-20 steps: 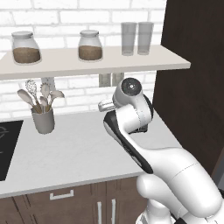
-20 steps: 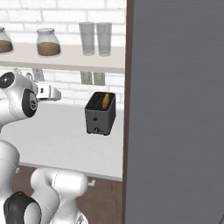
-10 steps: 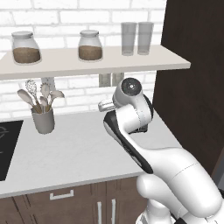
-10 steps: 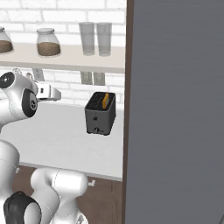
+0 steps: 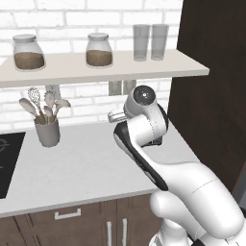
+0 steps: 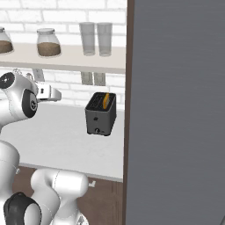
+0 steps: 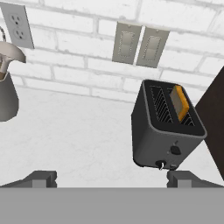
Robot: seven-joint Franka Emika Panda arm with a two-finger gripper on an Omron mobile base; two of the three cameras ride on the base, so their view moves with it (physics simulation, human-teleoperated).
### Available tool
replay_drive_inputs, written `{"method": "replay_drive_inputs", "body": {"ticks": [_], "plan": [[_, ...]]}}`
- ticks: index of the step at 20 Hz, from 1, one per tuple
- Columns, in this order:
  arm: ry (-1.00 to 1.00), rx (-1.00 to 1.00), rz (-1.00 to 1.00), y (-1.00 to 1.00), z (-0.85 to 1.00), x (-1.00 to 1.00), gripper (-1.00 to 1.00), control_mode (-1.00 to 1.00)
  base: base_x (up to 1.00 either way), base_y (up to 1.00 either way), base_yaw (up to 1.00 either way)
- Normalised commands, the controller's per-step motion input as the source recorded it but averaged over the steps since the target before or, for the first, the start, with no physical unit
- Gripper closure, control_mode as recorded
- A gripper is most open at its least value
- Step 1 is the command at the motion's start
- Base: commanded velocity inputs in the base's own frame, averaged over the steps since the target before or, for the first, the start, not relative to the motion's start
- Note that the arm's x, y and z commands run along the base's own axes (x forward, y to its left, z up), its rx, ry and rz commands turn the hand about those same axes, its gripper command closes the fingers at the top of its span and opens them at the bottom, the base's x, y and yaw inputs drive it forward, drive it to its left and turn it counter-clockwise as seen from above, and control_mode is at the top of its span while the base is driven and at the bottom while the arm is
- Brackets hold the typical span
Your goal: Start the toaster. Once the lever pops up, take the bread to the plate on the dining counter.
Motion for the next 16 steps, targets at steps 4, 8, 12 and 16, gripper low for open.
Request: {"method": "replay_drive_inputs", "body": {"ticks": [4, 8, 12, 16], "plan": [[0.0, 0.0, 0.0, 0.0, 0.0, 0.0, -1.0, -1.0, 0.0, 0.0, 0.0], [0.0, 0.0, 0.0, 0.0, 0.0, 0.0, -1.0, -1.0, 0.0, 0.0, 0.0], [0.0, 0.0, 0.0, 0.0, 0.0, 0.0, -1.0, -1.0, 0.0, 0.0, 0.0], [0.0, 0.0, 0.0, 0.0, 0.0, 0.0, -1.0, -1.0, 0.0, 0.0, 0.0]]}}
